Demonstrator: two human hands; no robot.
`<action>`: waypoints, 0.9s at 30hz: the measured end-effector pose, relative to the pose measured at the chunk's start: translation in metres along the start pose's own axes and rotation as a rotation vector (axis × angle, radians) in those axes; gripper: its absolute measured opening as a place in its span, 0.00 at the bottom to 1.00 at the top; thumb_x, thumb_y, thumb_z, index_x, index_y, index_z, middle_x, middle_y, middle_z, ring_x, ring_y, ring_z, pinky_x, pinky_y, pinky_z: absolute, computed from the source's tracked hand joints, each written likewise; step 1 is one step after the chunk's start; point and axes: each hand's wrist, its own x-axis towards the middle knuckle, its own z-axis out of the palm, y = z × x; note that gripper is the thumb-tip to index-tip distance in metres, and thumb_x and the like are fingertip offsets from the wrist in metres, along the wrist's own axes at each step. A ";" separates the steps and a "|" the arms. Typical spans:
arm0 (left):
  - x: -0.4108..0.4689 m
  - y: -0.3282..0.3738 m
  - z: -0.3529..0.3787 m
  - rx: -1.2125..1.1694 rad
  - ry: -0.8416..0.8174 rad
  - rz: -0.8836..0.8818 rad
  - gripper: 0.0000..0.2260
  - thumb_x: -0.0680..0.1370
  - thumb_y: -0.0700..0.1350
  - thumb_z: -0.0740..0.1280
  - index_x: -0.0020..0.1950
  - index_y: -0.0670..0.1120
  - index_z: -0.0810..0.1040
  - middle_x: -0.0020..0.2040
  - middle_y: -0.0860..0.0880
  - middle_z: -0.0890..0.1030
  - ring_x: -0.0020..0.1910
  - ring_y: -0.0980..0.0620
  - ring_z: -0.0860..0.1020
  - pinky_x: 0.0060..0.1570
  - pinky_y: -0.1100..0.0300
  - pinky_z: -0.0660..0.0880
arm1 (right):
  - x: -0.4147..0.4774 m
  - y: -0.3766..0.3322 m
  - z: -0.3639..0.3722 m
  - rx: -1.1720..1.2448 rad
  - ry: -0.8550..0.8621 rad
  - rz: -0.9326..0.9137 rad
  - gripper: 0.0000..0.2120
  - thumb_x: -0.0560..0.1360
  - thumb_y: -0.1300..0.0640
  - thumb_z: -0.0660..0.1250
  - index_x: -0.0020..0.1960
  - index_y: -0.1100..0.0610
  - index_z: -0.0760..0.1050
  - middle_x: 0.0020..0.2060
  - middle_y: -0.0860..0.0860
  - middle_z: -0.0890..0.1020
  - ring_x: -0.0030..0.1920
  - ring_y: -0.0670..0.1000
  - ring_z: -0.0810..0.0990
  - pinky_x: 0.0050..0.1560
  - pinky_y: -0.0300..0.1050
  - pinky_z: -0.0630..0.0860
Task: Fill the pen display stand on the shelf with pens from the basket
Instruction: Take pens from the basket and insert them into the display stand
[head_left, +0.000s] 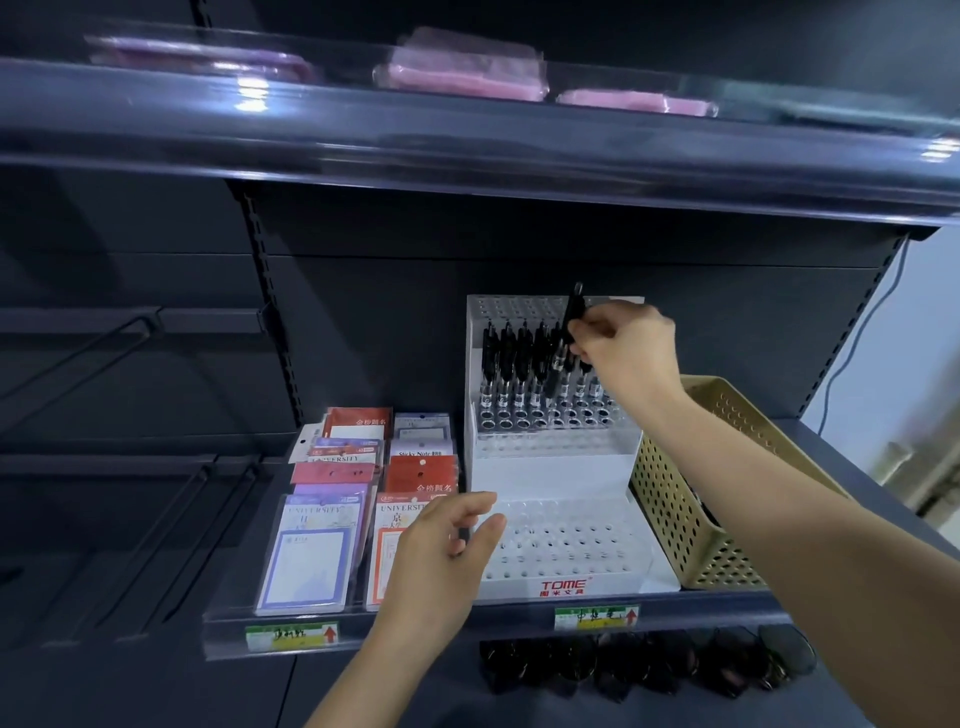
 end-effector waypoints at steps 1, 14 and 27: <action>0.000 -0.001 -0.002 -0.001 0.008 -0.004 0.08 0.76 0.47 0.67 0.53 0.55 0.78 0.51 0.60 0.78 0.51 0.63 0.75 0.47 0.67 0.74 | 0.000 0.000 0.003 -0.002 -0.004 -0.002 0.08 0.76 0.58 0.66 0.47 0.61 0.81 0.38 0.56 0.84 0.41 0.56 0.83 0.44 0.49 0.80; 0.001 -0.010 -0.005 0.016 0.006 -0.008 0.06 0.76 0.47 0.67 0.52 0.56 0.78 0.51 0.59 0.79 0.50 0.69 0.73 0.46 0.70 0.72 | 0.008 0.007 0.009 -0.027 0.001 0.021 0.10 0.77 0.56 0.64 0.48 0.61 0.80 0.39 0.58 0.83 0.40 0.59 0.83 0.43 0.54 0.80; 0.001 -0.009 -0.004 0.027 -0.007 -0.016 0.06 0.76 0.47 0.67 0.51 0.57 0.78 0.51 0.58 0.79 0.49 0.69 0.74 0.46 0.68 0.74 | 0.002 0.039 0.024 -0.137 -0.160 0.074 0.10 0.77 0.56 0.65 0.44 0.61 0.81 0.35 0.57 0.83 0.38 0.57 0.82 0.41 0.46 0.79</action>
